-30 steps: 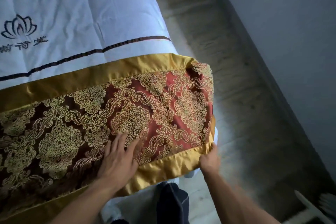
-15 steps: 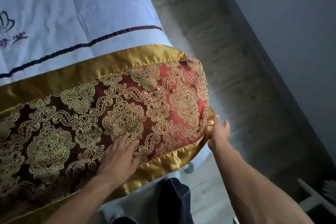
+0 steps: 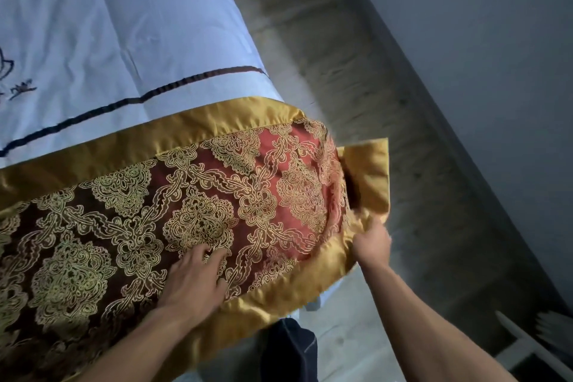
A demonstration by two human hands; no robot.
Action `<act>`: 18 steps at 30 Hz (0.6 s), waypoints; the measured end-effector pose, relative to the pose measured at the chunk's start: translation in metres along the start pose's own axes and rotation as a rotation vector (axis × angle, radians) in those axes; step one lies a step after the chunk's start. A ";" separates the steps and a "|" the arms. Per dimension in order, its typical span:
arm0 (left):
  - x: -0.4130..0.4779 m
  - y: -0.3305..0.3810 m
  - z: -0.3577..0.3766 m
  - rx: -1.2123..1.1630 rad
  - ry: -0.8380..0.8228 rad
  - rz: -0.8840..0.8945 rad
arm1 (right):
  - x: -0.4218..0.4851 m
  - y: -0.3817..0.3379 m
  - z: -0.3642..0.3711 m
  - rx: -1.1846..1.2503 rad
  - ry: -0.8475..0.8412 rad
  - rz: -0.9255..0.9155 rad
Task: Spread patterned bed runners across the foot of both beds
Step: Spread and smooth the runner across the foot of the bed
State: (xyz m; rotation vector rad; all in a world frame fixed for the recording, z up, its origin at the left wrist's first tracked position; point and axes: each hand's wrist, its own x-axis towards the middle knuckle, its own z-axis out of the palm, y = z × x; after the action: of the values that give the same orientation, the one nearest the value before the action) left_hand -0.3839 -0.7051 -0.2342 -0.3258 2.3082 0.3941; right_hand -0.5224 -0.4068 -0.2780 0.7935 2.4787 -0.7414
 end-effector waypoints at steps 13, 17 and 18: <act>0.013 -0.018 0.006 -0.036 0.139 -0.010 | 0.000 -0.072 0.065 -0.236 -0.236 -0.273; 0.037 -0.029 -0.002 -0.105 0.199 -0.052 | 0.002 -0.098 0.089 -0.279 -0.196 -0.329; 0.044 -0.030 -0.003 -0.133 0.191 -0.066 | 0.002 -0.099 0.092 -0.287 -0.179 -0.336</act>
State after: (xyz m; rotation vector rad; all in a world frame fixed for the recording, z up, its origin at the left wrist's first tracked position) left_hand -0.4058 -0.7391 -0.2695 -0.5248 2.4548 0.5033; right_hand -0.5643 -0.5299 -0.3137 0.2002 2.5022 -0.5194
